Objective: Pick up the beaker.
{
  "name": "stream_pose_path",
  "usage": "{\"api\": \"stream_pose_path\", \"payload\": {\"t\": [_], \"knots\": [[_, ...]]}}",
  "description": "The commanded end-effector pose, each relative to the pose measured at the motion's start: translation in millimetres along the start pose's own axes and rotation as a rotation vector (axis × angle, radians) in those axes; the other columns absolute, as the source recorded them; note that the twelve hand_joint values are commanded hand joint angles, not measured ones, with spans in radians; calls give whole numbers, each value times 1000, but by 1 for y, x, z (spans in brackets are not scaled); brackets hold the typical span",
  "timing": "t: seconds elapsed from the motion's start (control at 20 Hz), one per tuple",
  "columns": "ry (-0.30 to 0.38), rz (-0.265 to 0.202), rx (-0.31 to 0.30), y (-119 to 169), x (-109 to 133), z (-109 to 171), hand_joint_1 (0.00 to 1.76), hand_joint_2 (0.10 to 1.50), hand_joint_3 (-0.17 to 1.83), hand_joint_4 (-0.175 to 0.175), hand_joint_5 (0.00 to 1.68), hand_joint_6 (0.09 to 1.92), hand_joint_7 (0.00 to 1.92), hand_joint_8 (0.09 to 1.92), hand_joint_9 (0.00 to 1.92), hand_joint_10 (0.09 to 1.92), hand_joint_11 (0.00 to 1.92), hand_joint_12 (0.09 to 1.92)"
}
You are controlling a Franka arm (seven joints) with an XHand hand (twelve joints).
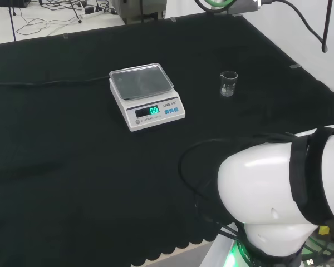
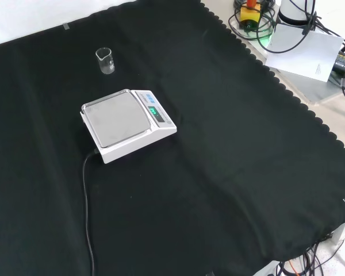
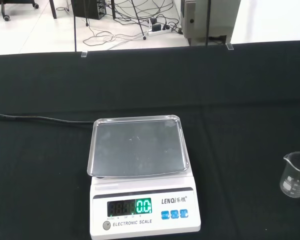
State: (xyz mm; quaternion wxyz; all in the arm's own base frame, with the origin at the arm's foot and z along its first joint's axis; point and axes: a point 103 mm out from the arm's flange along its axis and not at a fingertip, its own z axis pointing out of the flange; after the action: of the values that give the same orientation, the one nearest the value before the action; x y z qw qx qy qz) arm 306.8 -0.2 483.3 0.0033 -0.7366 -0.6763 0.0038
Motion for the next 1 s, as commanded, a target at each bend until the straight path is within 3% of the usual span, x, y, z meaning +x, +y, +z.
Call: {"api": "stream_pose_path", "payload": {"t": [0.05,0.25,1.0], "knots": [[-1,1,-10,7,-7,3,621,695,553,72,206,201,270,610,358,733,23,1412],[13,5,13,31,-30,17,615,729,489,73,252,87,272,593,352,742,0,1436],[88,-4,127,101,-86,79,618,737,475,71,271,87,277,589,353,740,0,1408]]}}
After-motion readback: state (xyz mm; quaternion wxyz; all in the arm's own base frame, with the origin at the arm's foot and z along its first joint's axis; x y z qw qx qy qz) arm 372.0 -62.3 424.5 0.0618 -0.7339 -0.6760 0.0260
